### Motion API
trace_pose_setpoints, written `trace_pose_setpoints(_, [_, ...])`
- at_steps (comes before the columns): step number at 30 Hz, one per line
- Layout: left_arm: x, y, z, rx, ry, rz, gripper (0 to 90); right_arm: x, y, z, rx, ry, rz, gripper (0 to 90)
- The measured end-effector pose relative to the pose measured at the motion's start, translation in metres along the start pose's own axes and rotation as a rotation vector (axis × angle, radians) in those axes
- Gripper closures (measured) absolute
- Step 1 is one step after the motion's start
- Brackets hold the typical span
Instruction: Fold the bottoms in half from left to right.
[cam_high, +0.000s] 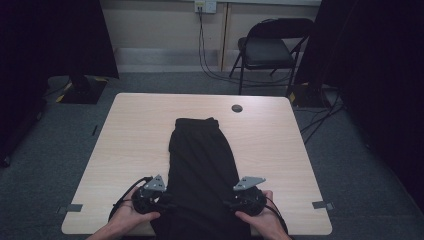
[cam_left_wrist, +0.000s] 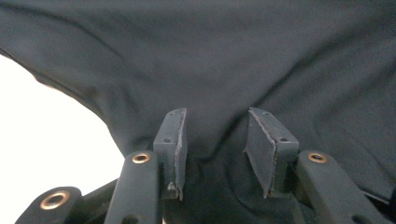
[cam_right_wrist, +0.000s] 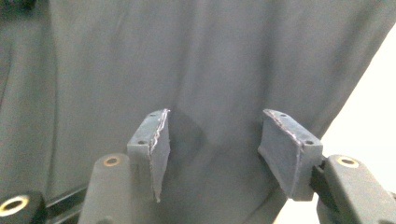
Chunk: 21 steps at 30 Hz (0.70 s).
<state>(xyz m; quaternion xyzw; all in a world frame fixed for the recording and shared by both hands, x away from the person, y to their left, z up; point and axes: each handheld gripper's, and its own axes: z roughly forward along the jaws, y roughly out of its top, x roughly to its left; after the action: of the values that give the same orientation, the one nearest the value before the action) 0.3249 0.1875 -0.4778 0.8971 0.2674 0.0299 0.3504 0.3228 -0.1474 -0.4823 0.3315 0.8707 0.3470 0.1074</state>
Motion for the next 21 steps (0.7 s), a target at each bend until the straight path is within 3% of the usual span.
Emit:
trace_pose_setpoints(2, [0.011, 0.008, -0.003, -0.06, 0.036, -0.01, 55.7, -0.007, 0.011, 0.0, -0.067, -0.031, 0.01, 46.1])
trace_pose_setpoints(5, [0.03, 0.021, 0.001, -0.079, 0.101, -0.023, 55.2, -0.023, 0.031, 0.012, -0.12, -0.08, 0.015, 53.2])
trace_pose_setpoints(7, [0.043, 0.031, 0.007, -0.079, 0.132, -0.028, 55.3, -0.033, 0.044, 0.024, -0.121, -0.093, 0.004, 57.6])
trace_pose_setpoints(10, [0.062, 0.045, 0.018, -0.104, 0.185, -0.032, 55.8, -0.048, 0.065, 0.046, -0.134, -0.113, 0.025, 62.1])
trace_pose_setpoints(13, [0.079, 0.054, 0.03, -0.126, 0.228, -0.07, 56.9, -0.061, 0.081, 0.069, -0.121, -0.143, 0.035, 61.6])
trace_pose_setpoints(15, [0.083, 0.052, 0.035, -0.133, 0.234, -0.077, 56.9, -0.065, 0.081, 0.077, -0.095, -0.153, 0.04, 60.1])
trace_pose_setpoints(17, [0.083, 0.047, 0.044, -0.073, 0.227, -0.066, 56.9, -0.067, 0.077, 0.082, -0.07, -0.162, 0.047, 60.9])
trace_pose_setpoints(18, [0.08, 0.044, 0.044, -0.088, 0.232, -0.042, 55.6, -0.067, 0.073, 0.081, -0.073, -0.162, 0.047, 61.5])
trace_pose_setpoints(21, [0.075, 0.042, 0.043, -0.085, 0.222, -0.041, 53.1, -0.069, 0.067, 0.074, -0.053, -0.131, 0.051, 61.4])
